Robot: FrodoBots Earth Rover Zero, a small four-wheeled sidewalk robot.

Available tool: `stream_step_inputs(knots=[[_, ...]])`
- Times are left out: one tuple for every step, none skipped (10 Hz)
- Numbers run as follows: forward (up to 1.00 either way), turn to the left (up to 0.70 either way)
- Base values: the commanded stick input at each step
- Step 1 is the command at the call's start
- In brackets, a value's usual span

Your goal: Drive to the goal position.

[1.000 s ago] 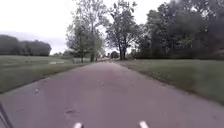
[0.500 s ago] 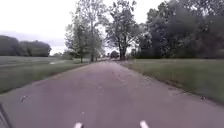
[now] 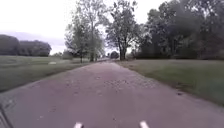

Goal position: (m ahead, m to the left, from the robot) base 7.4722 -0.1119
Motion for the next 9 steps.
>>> stream_step_inputs(knots=[[0.7,0.0],[0.7,0.0],[0.7,0.0],[0.7,0.0],[0.7,0.0],[0.7,0.0],[0.7,0.0],[0.7,0.0],[0.7,0.0]])
